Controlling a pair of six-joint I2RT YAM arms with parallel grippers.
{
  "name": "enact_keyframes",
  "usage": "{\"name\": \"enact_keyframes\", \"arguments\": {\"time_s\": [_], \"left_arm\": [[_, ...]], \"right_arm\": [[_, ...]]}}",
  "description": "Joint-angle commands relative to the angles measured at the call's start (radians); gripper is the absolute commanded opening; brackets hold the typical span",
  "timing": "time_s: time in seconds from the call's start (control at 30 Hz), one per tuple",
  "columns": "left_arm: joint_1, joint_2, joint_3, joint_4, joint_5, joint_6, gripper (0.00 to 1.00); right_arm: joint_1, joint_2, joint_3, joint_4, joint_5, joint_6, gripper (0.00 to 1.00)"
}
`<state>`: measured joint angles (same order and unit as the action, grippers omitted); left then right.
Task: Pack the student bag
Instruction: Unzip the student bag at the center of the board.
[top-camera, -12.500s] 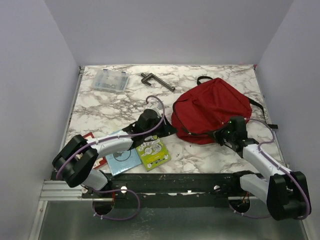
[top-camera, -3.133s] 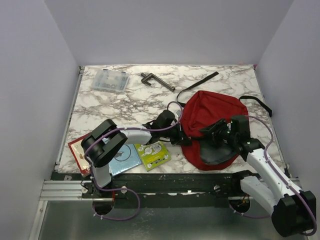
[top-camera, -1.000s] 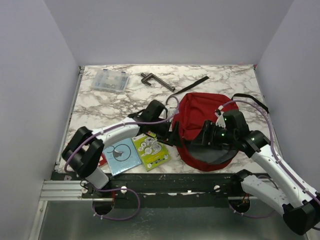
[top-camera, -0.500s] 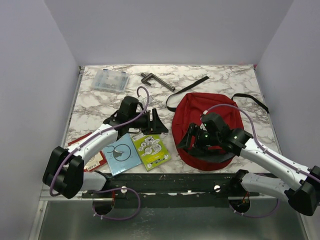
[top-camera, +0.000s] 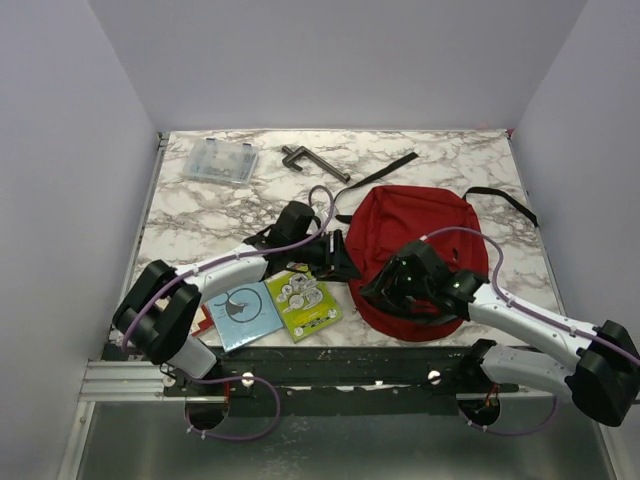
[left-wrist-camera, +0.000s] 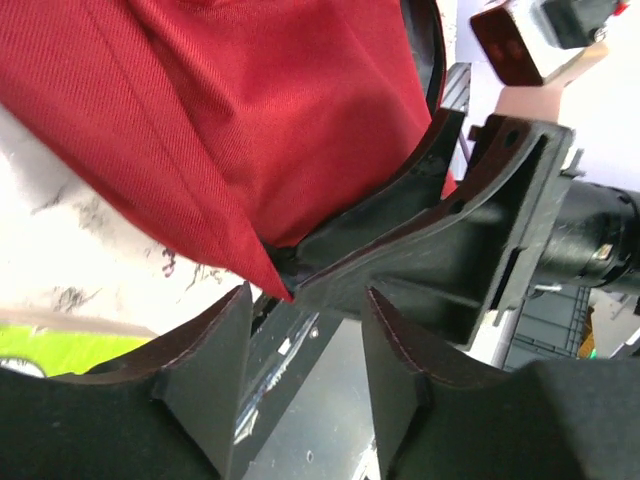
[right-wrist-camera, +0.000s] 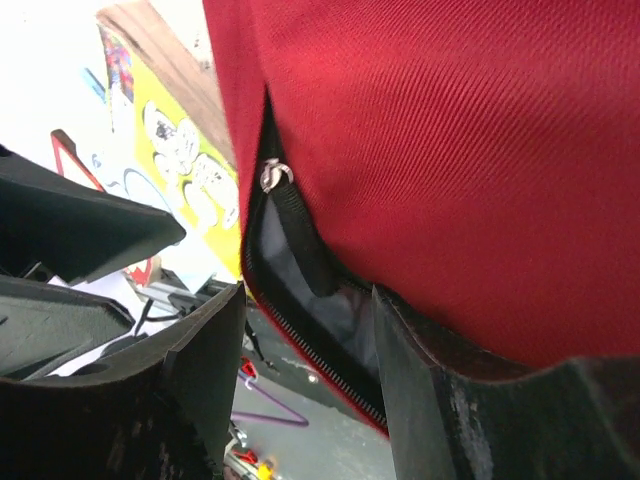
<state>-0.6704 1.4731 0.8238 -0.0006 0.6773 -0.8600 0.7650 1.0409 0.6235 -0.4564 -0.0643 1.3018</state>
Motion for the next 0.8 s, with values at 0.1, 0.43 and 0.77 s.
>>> {"name": "enact_keyframes", "arguments": {"time_s": [0.1, 0.43, 0.77], "left_arm": [[-0.061, 0.128, 0.066, 0.034, -0.045, 0.004, 0.4], [-0.094, 0.067, -0.029, 0.033, -0.152, 0.034, 0.59], [-0.112, 0.142, 0.01, 0.033, -0.18, 0.019, 0.18]], "right_arm": [[0.004, 0.029, -0.113, 0.212, 0.038, -0.021, 0.44], [0.004, 0.051, -0.12, 0.266, -0.056, -0.225, 0.02], [0.004, 0.019, -0.128, 0.232, -0.055, -0.252, 0.03]]}}
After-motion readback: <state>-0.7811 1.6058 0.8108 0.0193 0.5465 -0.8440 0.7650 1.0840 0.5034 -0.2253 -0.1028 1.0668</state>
